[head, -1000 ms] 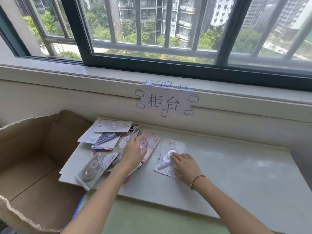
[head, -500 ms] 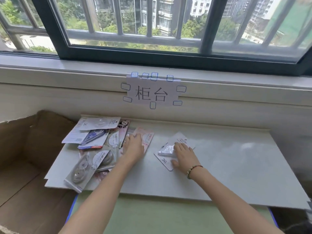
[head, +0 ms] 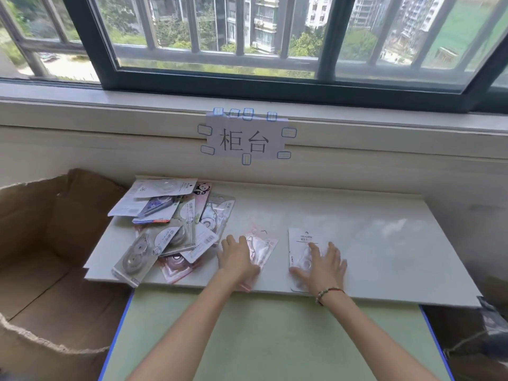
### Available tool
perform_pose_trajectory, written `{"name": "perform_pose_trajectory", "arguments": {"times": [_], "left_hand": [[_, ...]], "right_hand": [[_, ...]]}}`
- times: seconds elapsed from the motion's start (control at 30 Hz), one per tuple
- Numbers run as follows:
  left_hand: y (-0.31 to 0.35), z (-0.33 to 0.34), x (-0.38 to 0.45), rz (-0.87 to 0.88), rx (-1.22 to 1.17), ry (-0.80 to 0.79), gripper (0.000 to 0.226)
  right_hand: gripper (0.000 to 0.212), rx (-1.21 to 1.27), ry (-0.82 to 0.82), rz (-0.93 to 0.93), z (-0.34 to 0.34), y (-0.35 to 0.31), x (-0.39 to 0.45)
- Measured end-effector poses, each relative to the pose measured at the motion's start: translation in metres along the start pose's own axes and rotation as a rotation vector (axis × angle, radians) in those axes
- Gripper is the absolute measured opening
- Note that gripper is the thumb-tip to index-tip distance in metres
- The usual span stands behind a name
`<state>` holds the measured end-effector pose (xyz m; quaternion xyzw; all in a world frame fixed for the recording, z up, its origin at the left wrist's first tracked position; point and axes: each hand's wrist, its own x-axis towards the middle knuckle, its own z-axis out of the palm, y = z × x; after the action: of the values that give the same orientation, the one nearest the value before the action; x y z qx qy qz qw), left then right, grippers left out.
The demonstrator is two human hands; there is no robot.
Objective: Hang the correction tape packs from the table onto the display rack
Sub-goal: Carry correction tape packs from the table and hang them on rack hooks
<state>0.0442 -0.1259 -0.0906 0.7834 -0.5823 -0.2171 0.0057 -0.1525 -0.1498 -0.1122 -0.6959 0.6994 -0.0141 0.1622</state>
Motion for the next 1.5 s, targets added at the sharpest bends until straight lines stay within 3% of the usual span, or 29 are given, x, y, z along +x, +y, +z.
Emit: {"name": "perform_pose_trajectory", "arguments": {"times": [0.27, 0.5, 0.6, 0.73, 0.83, 0.93, 1.2, 1.4, 1.5], "left_hand": [[0.012, 0.025, -0.039, -0.054, -0.034, 0.083, 0.079], [0.027, 0.045, -0.068, -0.089, -0.013, 0.217, 0.075], [0.029, 0.056, -0.074, -0.08, -0.112, 0.31, 0.073], [0.034, 0.06, -0.078, -0.098, -0.268, 0.337, 0.098], [0.039, 0.052, -0.088, -0.17, -0.303, 0.318, 0.109], [0.043, 0.047, -0.102, -0.178, -0.393, 0.332, 0.102], [0.082, 0.035, -0.142, 0.04, -0.519, 0.313, 0.09], [0.123, 0.062, -0.222, 0.302, -0.513, 0.193, 0.1], [0.145, 0.08, -0.275, 0.423, -0.498, 0.121, 0.095]], "right_hand": [[0.082, 0.007, -0.012, 0.02, 0.007, 0.014, -0.039], [0.082, 0.038, 0.093, -0.001, 0.013, 0.009, -0.064], [0.096, 0.099, 0.135, -0.019, 0.018, 0.013, -0.07], [0.115, 0.166, 0.114, 0.039, 0.013, 0.027, -0.074], [0.117, 0.262, 0.161, 0.07, 0.005, 0.042, -0.079], [0.113, 0.295, 0.204, 0.081, -0.007, 0.054, -0.09], [0.112, 0.305, 0.332, 0.222, -0.048, 0.086, -0.158], [0.104, 0.292, 0.514, 0.484, -0.056, 0.137, -0.27], [0.106, 0.31, 0.583, 0.635, -0.057, 0.166, -0.341]]}}
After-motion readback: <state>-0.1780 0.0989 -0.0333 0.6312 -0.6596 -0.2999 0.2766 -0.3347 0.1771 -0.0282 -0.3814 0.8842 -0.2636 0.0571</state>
